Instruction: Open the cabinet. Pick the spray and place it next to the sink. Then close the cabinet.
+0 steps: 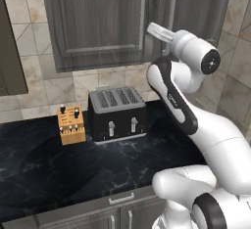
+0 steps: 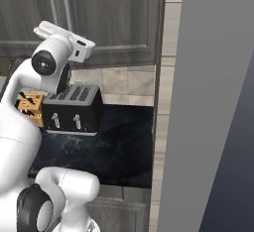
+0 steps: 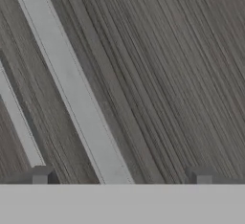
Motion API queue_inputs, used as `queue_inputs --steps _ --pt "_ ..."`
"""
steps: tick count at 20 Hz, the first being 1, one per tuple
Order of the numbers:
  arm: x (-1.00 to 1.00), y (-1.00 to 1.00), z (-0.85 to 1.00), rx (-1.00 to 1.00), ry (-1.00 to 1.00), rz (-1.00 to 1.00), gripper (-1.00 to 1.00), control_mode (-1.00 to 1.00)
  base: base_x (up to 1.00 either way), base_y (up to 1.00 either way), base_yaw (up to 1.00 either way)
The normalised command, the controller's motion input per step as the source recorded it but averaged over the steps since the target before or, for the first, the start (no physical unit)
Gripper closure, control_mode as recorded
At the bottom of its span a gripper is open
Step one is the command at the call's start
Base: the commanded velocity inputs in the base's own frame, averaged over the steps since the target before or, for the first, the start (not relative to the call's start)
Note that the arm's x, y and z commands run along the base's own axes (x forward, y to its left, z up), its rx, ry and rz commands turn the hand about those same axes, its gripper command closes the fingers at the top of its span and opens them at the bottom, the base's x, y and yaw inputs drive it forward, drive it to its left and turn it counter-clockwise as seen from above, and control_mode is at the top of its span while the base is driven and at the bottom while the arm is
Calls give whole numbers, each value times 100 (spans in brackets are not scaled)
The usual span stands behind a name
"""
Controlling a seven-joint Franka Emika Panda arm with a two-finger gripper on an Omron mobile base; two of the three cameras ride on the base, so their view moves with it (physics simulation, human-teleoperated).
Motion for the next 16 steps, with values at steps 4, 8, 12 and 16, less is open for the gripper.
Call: queue_inputs --steps 4,8,12,16 --pt "61 -29 -8 30 0 0 -100 -100 0 0 0" --pt "53 -39 -2 32 0 0 -100 -100 0 0 0" --pt "42 -43 -2 32 0 0 -100 -100 0 0 0" --pt "39 -50 -24 30 0 0 -100 -100 0 0 0"
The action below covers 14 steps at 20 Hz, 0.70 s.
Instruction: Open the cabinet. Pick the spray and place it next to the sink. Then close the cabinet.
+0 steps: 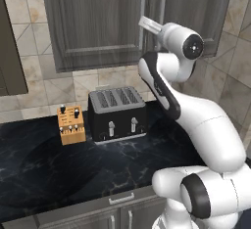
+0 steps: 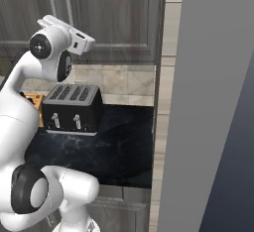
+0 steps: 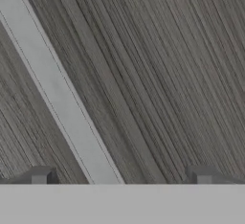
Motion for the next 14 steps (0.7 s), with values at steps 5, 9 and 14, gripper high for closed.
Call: queue_inputs --steps 5,9,14 --pt "42 -52 -36 30 0 0 -100 -100 0 0 0" --pt "55 -53 -46 27 0 0 -100 -100 0 0 0" --pt "84 -38 -57 27 0 6 -100 -100 0 0 0"
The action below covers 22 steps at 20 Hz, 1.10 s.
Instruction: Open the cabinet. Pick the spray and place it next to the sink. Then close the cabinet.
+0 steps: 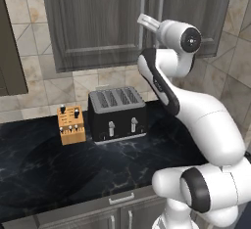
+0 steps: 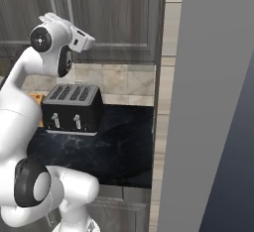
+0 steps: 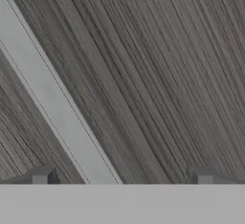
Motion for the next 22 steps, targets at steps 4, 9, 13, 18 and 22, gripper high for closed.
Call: queue_inputs --steps 4,9,13,18,22 --pt "99 -31 -69 28 0 9 -100 -100 0 0 0" --pt "99 -18 -71 28 0 8 -100 -100 0 0 0" --pt "87 -12 -72 20 0 8 -100 -100 0 0 0" --pt "97 -2 -92 12 -2 7 -100 -100 0 0 0" --pt "100 0 -100 11 -8 4 -100 -100 0 0 0"
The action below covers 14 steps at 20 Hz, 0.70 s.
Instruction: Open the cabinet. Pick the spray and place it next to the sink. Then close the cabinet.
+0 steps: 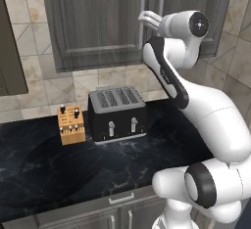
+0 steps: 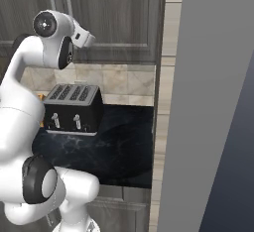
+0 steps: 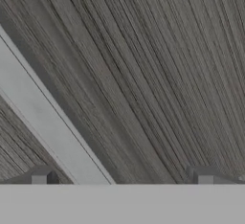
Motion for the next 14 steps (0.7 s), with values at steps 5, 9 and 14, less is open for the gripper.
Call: queue_inputs --steps 5,9,14 --pt "100 0 -100 13 -21 1 -100 -100 0 0 0" --pt "100 0 -100 7 -41 0 -100 -100 0 0 0" --pt "100 0 -98 3 -33 0 -100 -100 0 0 0"
